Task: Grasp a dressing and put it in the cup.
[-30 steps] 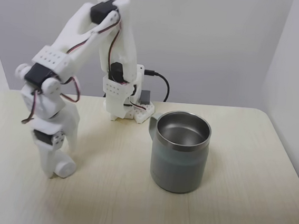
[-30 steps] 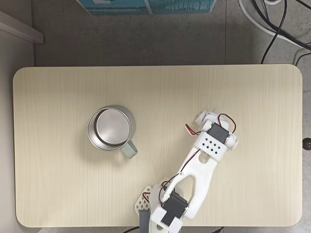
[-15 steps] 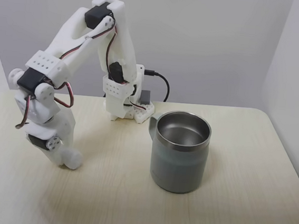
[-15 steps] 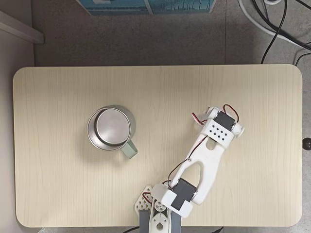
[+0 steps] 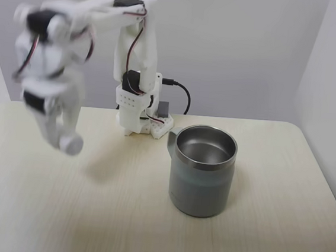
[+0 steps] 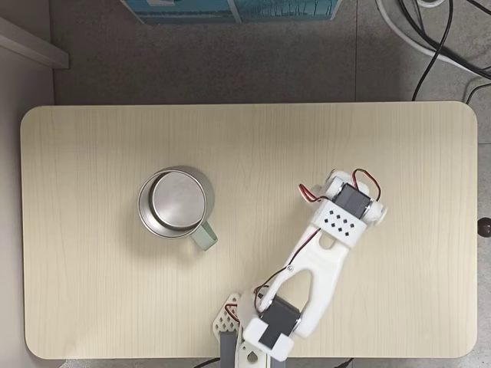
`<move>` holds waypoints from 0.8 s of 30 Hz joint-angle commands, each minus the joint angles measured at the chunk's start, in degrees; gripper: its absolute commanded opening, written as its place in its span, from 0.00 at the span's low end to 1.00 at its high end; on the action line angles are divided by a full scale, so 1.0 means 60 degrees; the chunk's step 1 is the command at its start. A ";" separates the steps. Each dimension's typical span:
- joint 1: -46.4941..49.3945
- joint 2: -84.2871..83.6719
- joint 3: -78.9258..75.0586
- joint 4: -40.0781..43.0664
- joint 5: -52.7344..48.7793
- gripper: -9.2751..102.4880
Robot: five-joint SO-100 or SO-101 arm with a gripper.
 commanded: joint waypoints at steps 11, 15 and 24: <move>-0.3091 -0.3501 0.2783 0.1406 0.1772 0.08; -0.4863 -0.4526 0.2563 0.0879 0.1978 0.08; -0.8071 -0.5010 0.1348 -0.0498 0.1040 0.08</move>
